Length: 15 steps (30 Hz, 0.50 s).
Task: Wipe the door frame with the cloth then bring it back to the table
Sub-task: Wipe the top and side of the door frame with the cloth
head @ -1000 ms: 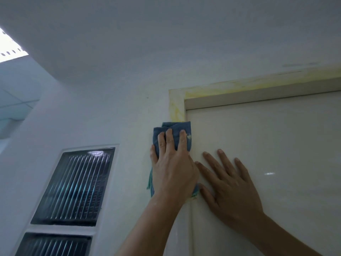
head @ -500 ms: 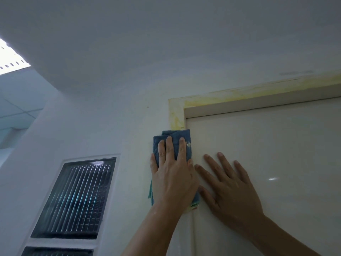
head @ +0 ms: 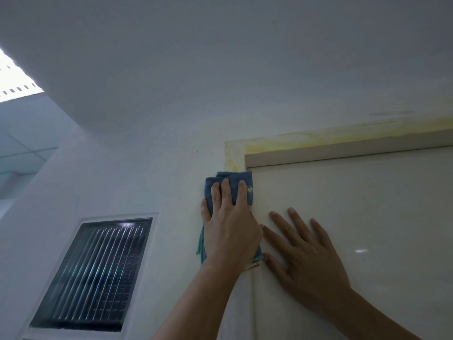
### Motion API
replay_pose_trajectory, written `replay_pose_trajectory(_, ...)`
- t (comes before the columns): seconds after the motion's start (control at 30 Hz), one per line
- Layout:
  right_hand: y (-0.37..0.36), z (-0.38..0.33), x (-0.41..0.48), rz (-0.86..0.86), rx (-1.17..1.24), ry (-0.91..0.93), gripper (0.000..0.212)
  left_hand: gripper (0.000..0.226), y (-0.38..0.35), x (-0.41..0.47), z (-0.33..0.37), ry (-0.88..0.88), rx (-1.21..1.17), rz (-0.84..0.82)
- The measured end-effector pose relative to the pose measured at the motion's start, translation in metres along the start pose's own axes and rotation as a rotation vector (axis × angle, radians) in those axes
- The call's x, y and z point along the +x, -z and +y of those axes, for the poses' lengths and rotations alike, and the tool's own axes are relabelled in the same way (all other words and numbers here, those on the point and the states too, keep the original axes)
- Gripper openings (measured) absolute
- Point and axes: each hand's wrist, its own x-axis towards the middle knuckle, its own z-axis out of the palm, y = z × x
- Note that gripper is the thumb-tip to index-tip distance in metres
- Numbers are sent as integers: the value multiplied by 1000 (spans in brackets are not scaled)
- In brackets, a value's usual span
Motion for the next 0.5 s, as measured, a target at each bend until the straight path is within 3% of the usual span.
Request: replay_pose_trajectory(0.5, -2, 7, 13, 43, 36, -4, 63, 68, -5, 8, 1, 19, -8, 14)
